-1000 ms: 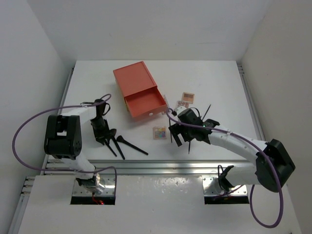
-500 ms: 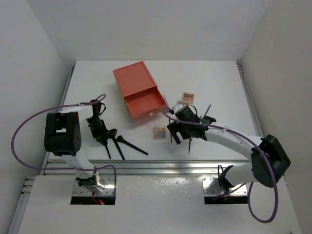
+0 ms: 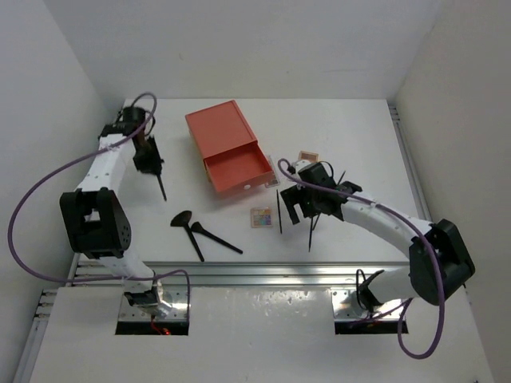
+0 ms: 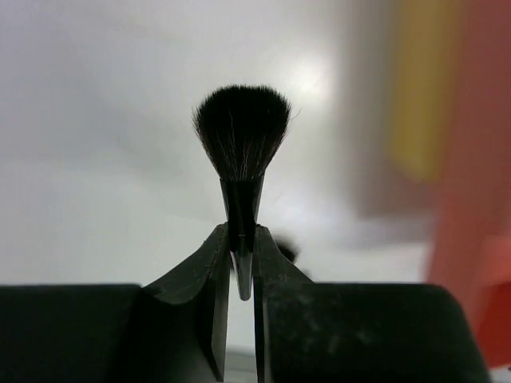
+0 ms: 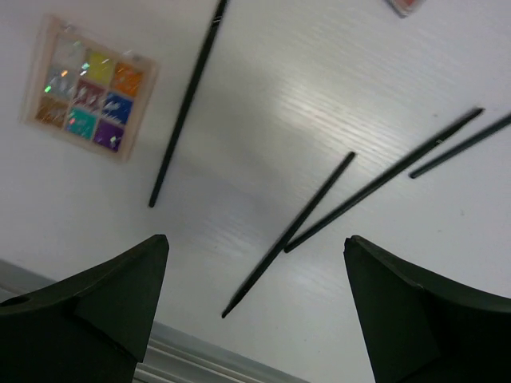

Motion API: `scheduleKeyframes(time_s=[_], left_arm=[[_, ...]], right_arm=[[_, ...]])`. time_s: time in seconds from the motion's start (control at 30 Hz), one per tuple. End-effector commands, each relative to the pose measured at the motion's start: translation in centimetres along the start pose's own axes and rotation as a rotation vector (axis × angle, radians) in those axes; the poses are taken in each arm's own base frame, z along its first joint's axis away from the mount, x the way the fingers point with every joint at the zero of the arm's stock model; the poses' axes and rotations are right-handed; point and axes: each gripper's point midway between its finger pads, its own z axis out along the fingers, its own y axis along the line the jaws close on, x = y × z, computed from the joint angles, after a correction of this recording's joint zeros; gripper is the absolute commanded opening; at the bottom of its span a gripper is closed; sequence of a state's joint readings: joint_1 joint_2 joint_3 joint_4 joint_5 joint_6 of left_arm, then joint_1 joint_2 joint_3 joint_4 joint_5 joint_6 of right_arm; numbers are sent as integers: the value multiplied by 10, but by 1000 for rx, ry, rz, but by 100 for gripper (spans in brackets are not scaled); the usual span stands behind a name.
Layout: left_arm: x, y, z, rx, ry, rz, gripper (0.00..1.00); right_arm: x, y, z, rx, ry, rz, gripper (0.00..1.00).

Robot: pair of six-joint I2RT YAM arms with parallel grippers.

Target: Organize the makeup

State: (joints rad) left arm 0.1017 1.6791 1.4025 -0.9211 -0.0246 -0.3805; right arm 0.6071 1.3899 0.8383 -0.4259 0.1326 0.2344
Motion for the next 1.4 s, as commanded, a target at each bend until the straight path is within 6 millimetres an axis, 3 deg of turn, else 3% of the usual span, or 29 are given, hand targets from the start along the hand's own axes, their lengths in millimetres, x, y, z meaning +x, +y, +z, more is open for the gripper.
scheduleKeyframes(time_s=[0.0,0.03,0.1,0.13,0.17,0.2,0.37,0.4,0.47,0.5,0.53,0.57,0.6,0.73,0.87,1.13,1.3,1.37], left_arm=[[-65,-72,-63,181,-286,256,0],[-75,-114,-87,251,-365,362,0],[-81,-154,-92,286,-415,563,0],[-74,-185,-99,311,-447,659,0],[-78,-204,-111,333,-489,721,0],[-69,-230,-105,343,-503,836,0],[-45,-273,-86,357,-508,1014,0],[-43,-276,-87,360,-510,1034,0],[-30,-278,-67,352,-464,1077,0],[-22,-277,-61,339,-445,1098,0],[-21,-274,-57,324,-440,1114,0],[-17,-274,-54,312,-434,1132,0],[-14,-273,-47,308,-415,1136,0],[-6,-273,-42,284,-404,1177,0],[-3,-268,-38,269,-384,1181,0],[28,-257,-30,288,-264,1255,1],[29,-249,-29,258,-243,1259,24],[22,-252,-38,252,-268,1243,27]], right_arm=[[-24,-16,-1,0,-67,160,91],[-27,-20,1,5,-70,179,91],[-29,-39,3,43,-70,249,90],[-34,-44,4,54,-78,268,88],[-35,-62,5,89,-79,320,87],[-36,-65,7,95,-81,344,85],[-48,-115,23,202,-120,491,75],[-48,-132,23,244,-129,550,73],[-43,-148,36,292,-109,587,72],[-50,-161,36,327,-128,613,71],[-44,-169,43,347,-105,628,69],[-50,-177,43,360,-114,639,69],[-48,-182,55,374,-86,644,69],[-45,-201,70,424,-33,667,68],[-33,-209,86,439,21,717,66],[-12,-210,106,442,104,750,65],[-4,-208,119,434,133,751,58],[-1,-209,121,438,154,766,47]])
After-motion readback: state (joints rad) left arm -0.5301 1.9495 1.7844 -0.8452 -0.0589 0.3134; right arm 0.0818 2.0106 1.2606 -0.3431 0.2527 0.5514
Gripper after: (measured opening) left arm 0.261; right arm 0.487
